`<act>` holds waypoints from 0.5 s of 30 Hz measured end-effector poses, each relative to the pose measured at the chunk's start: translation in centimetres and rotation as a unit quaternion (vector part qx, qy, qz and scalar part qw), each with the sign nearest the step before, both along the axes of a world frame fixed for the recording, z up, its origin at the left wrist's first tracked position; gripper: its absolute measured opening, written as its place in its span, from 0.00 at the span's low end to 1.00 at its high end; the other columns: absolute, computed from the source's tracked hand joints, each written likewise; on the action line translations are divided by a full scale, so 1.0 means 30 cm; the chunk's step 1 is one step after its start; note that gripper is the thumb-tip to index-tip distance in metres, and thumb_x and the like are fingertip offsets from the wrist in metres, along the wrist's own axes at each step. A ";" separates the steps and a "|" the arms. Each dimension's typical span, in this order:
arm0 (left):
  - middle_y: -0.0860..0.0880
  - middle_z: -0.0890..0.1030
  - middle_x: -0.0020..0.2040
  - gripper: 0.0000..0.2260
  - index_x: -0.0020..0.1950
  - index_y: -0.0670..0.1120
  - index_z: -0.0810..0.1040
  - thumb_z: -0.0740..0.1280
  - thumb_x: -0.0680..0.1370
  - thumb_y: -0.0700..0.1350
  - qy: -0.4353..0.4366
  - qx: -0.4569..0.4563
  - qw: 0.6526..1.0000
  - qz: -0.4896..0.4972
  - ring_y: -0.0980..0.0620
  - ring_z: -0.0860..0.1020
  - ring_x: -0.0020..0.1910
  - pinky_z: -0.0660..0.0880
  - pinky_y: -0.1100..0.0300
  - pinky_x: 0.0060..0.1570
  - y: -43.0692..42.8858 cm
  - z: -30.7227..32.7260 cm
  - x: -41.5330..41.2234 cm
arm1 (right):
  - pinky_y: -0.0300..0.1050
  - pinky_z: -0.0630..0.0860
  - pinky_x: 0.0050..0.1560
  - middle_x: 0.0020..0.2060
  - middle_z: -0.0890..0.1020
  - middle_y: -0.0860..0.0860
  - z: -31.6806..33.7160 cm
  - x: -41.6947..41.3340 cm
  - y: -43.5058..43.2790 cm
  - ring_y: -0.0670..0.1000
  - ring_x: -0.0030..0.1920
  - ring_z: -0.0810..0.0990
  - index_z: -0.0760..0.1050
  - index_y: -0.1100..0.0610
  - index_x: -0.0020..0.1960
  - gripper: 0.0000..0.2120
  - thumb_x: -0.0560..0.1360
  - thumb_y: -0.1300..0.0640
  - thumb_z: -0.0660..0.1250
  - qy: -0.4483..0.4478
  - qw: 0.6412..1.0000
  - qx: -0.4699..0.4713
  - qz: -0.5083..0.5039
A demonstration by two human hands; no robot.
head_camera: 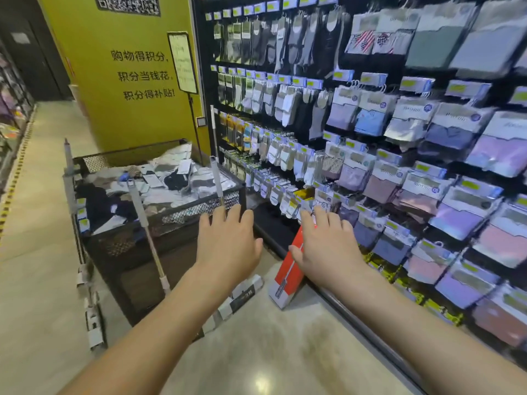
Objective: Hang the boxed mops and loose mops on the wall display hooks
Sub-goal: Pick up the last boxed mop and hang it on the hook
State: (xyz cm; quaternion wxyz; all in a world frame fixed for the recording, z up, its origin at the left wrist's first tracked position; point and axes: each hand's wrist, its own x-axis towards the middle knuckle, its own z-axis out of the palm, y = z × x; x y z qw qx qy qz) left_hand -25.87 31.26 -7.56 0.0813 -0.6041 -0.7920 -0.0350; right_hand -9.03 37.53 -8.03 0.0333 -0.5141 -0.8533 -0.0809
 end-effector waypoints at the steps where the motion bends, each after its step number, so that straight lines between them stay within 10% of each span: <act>1: 0.48 0.66 0.79 0.27 0.79 0.49 0.64 0.58 0.83 0.60 -0.001 0.002 1.000 -0.004 0.40 0.64 0.77 0.61 0.42 0.75 0.055 -0.020 -0.033 | 0.60 0.67 0.71 0.79 0.63 0.60 -0.019 -0.031 0.049 0.64 0.76 0.65 0.57 0.58 0.81 0.37 0.81 0.38 0.61 -0.002 1.000 -0.003 -0.003; 15: 0.48 0.69 0.76 0.25 0.75 0.49 0.67 0.60 0.82 0.59 -0.041 -0.032 0.992 -0.113 0.41 0.66 0.75 0.64 0.43 0.72 0.810 -0.182 -0.458 | 0.60 0.66 0.70 0.77 0.64 0.58 -0.176 -0.399 0.652 0.63 0.73 0.66 0.57 0.56 0.79 0.34 0.81 0.38 0.60 -0.014 0.987 -0.074 -0.143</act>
